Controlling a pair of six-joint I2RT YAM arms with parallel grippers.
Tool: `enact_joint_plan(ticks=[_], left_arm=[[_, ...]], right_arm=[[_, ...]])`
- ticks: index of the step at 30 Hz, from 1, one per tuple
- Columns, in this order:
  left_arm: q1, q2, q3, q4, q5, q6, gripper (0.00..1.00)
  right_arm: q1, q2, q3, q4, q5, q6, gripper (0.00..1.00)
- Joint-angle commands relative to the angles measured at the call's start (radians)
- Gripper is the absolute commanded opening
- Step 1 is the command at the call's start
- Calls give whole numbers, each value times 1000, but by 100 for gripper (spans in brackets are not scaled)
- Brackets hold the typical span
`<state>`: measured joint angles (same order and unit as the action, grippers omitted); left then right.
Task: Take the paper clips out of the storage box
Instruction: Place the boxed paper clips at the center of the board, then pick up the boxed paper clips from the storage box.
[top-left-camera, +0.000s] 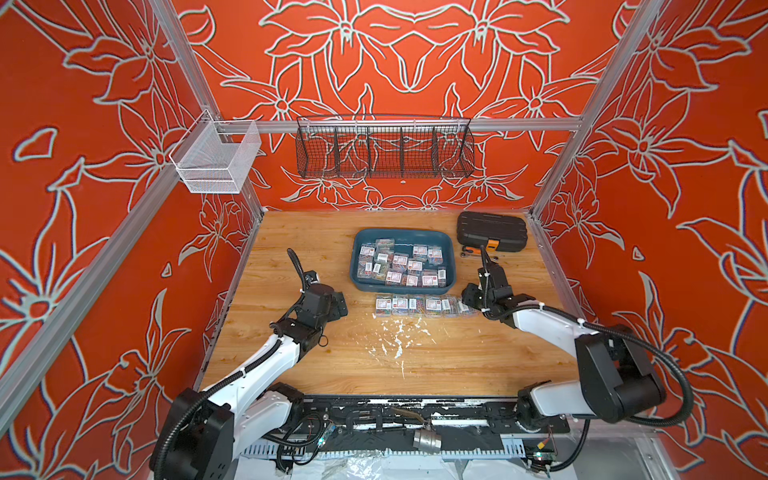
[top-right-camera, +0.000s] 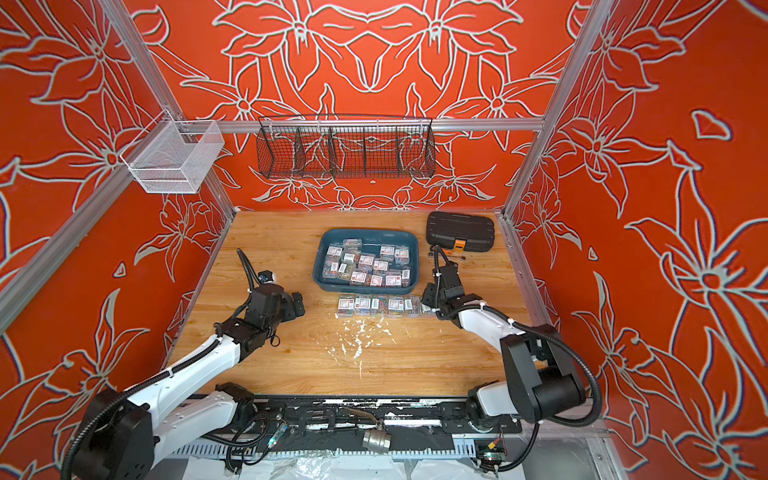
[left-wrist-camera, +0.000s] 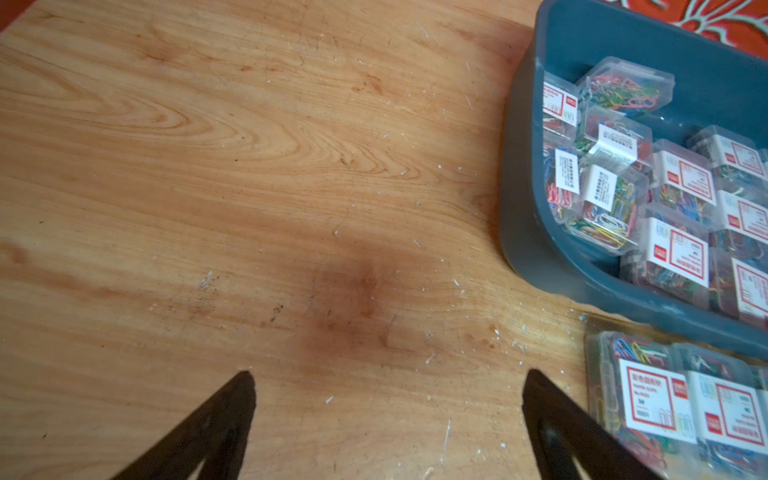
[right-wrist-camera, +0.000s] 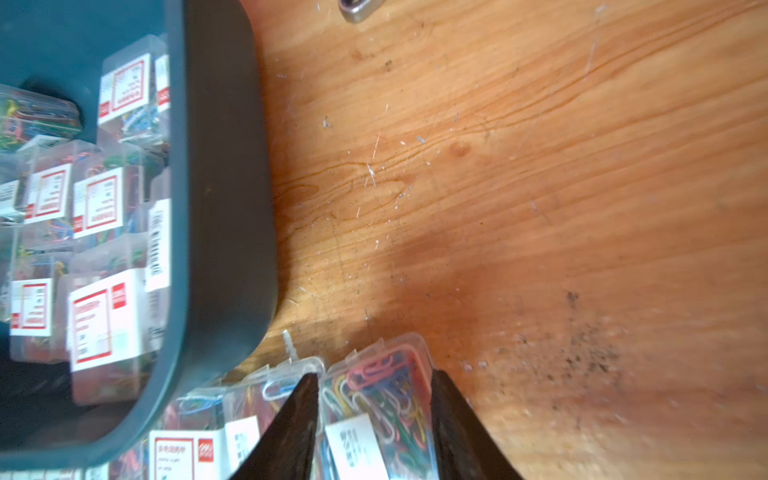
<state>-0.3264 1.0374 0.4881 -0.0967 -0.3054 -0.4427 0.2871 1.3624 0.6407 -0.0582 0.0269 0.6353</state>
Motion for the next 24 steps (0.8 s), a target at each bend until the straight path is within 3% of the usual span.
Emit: enact_joint_plan(ticks=[1, 6, 12, 15, 24], left_arm=[[6, 5, 75, 6, 72, 11, 98], [5, 73, 206, 81, 260, 11, 99], [4, 365, 523, -15, 344, 41, 95], [4, 531, 694, -72, 383, 61, 94], [-18, 996, 1196, -338, 384, 107, 84]], right_arm=[[-1, -78, 22, -70, 74, -2, 50], [-3, -161, 24, -119, 197, -46, 55], [-5, -201, 17, -95, 423, -92, 59], [-6, -189, -7, -45, 540, -90, 66], [-11, -106, 38, -59, 502, -97, 65]])
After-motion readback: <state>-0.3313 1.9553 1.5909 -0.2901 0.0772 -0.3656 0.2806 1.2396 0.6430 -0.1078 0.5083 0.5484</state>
